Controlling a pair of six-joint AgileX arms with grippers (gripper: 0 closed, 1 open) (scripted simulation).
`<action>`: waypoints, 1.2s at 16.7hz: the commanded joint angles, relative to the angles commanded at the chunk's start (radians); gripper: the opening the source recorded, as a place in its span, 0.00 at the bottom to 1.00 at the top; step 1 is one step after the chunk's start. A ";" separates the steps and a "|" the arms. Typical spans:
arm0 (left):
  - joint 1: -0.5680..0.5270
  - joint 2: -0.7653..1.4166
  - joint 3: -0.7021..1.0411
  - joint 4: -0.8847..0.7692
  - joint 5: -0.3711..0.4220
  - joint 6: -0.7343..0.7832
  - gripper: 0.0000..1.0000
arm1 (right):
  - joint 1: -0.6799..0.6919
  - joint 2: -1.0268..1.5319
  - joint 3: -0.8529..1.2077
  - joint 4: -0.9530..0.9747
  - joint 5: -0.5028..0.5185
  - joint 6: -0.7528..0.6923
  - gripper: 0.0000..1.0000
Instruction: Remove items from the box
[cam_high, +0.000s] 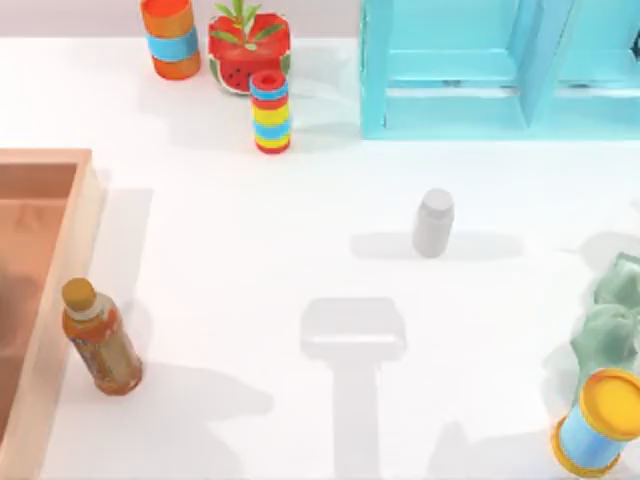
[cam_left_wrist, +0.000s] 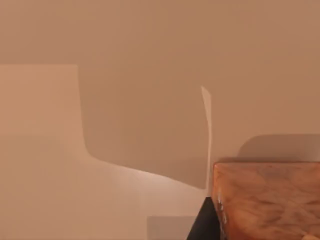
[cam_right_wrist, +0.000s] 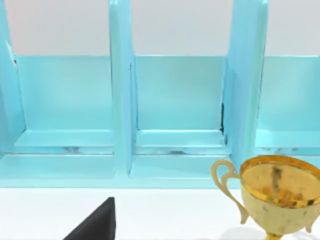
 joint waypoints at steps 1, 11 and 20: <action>0.000 0.000 0.000 0.000 0.000 0.000 0.00 | 0.000 0.000 0.000 0.000 0.000 0.000 1.00; 0.013 -0.019 0.137 0.007 -0.079 -0.007 0.00 | 0.000 0.000 0.000 0.000 0.000 0.000 1.00; -0.033 -0.087 0.397 -0.286 -0.085 -0.036 0.00 | 0.000 0.000 0.000 0.000 0.000 0.000 1.00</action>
